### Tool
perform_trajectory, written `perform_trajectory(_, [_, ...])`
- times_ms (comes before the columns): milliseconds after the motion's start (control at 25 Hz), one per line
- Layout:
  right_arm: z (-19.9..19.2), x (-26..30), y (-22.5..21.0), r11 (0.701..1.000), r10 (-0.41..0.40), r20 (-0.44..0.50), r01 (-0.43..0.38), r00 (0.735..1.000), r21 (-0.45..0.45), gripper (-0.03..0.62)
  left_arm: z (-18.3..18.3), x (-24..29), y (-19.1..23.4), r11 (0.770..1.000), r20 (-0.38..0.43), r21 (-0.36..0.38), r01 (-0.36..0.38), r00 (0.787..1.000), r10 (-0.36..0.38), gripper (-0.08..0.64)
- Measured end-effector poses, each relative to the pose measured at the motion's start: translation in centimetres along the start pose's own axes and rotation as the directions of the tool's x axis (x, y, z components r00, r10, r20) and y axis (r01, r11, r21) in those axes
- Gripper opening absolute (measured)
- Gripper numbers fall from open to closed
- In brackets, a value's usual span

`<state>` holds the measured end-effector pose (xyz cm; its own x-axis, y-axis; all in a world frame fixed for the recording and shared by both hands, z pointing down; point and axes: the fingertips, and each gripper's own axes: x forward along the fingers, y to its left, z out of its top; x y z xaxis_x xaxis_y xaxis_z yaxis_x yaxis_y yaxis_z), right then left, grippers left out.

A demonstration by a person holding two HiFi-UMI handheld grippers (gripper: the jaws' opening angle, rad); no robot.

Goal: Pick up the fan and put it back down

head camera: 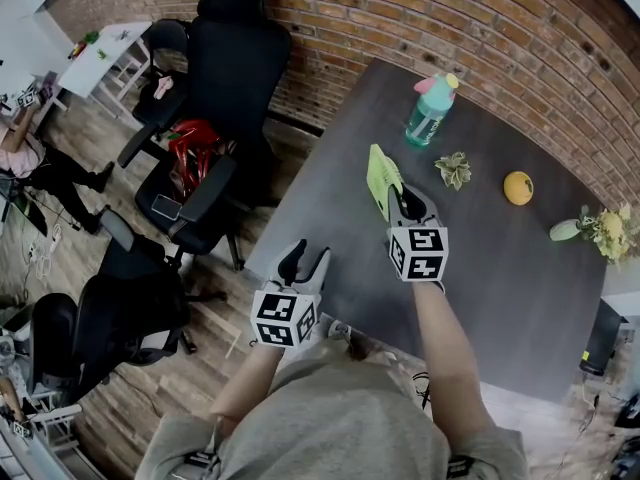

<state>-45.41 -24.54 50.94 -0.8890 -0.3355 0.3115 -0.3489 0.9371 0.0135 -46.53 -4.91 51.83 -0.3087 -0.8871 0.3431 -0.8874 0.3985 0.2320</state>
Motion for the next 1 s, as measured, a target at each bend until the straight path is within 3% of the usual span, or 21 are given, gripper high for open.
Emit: perform_trajectory(1000, [-3.0, -2.0, -3.4, 0.994, -0.058, -0.049, 0.062, 0.997, 0.085, 0.063, -0.3, -0.6, -1.2, 1.0, -0.001, 0.006, 0.028, 1.0, -0.028, 0.199])
